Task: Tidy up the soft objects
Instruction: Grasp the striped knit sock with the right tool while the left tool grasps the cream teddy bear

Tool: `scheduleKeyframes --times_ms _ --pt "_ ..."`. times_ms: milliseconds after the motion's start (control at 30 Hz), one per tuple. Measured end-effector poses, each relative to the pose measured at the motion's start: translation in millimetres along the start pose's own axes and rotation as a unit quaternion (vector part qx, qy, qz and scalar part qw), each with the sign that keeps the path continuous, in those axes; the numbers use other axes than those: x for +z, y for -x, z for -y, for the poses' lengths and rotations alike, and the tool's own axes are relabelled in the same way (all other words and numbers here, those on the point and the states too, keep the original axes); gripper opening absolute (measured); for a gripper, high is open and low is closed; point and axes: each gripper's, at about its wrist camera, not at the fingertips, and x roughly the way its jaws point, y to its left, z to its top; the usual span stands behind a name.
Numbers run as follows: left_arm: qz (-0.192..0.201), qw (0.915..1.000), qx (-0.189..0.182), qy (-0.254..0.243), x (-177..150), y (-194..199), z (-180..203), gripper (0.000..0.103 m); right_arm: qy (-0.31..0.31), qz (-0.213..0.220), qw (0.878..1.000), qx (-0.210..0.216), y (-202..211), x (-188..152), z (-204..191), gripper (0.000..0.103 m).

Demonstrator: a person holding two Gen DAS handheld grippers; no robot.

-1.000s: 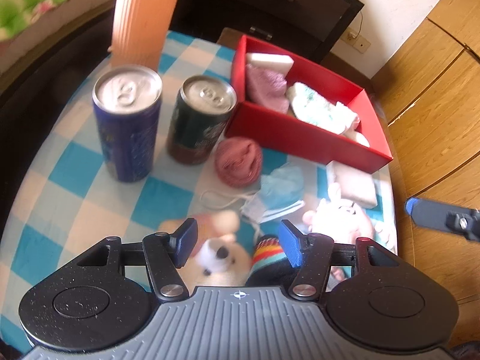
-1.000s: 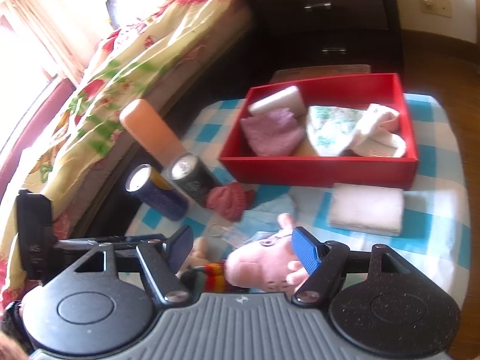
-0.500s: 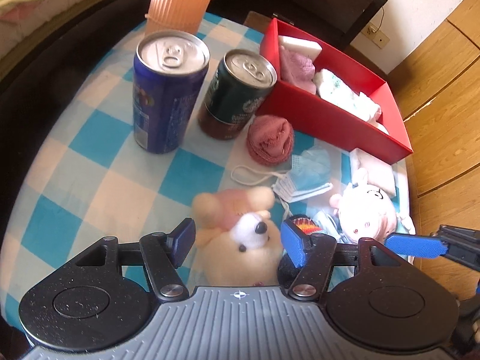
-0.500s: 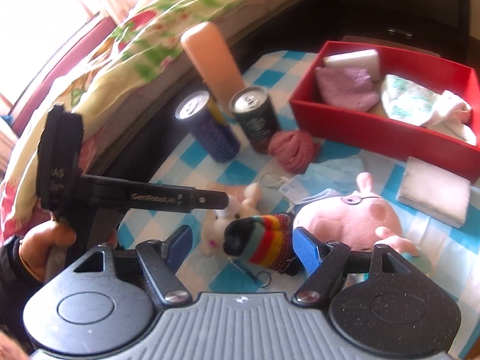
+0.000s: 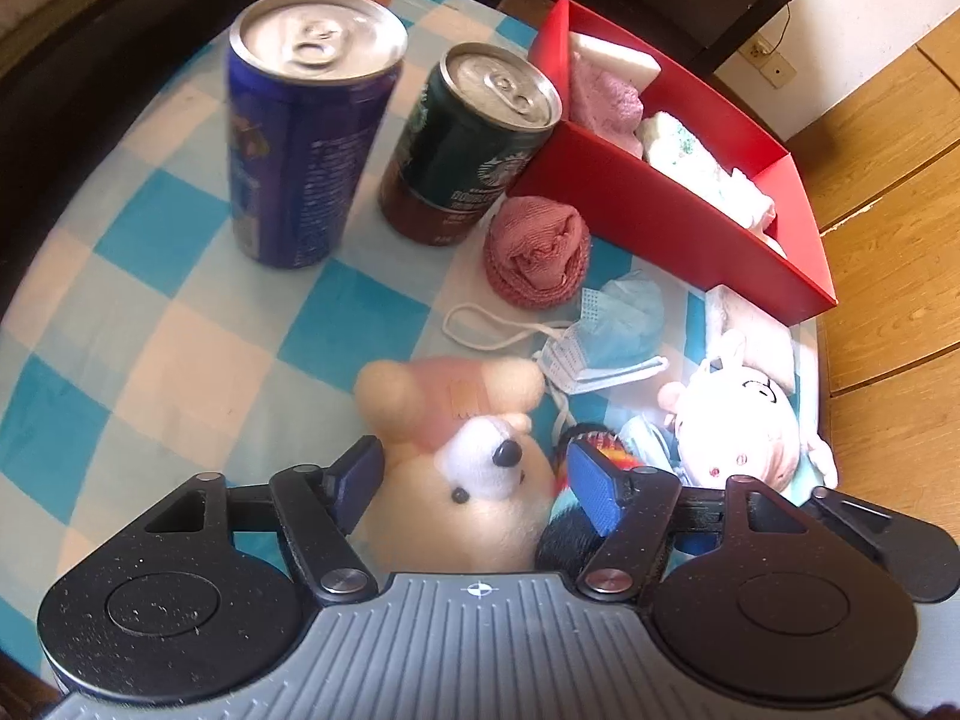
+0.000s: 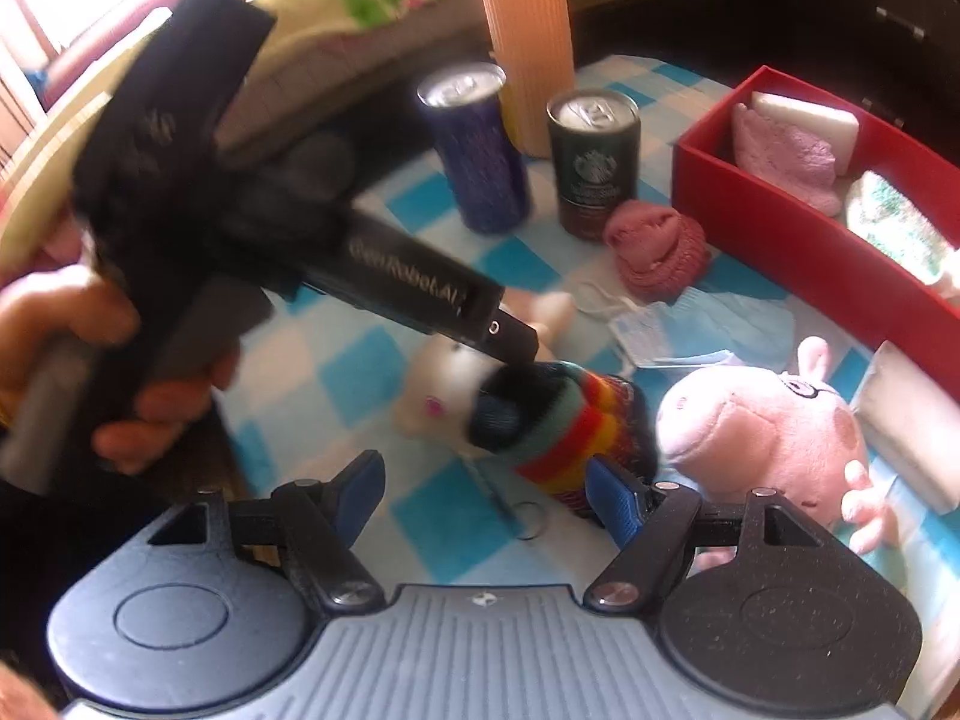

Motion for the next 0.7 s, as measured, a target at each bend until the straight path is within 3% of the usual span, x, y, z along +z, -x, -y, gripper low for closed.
scheduleKeyframes --times_ms 367,467,533,700 --pt "-0.022 0.9983 0.035 -0.041 1.0 -18.4 15.9 0.071 0.064 0.011 0.997 -0.041 -31.4 -2.0 2.6 0.052" --pt "-0.02 0.9985 0.033 -0.04 0.5 -16.6 13.6 0.069 0.058 0.008 0.998 -0.037 -34.9 0.2 2.9 0.045" --pt "-0.02 0.9987 0.032 -0.034 1.8 -15.1 10.8 0.069 0.051 0.002 0.998 -0.03 -35.7 2.2 0.7 0.035" --pt "-0.022 0.9984 0.037 -0.035 0.6 -11.6 6.0 0.067 0.033 0.005 0.999 -0.016 -31.2 3.6 -1.9 0.023"
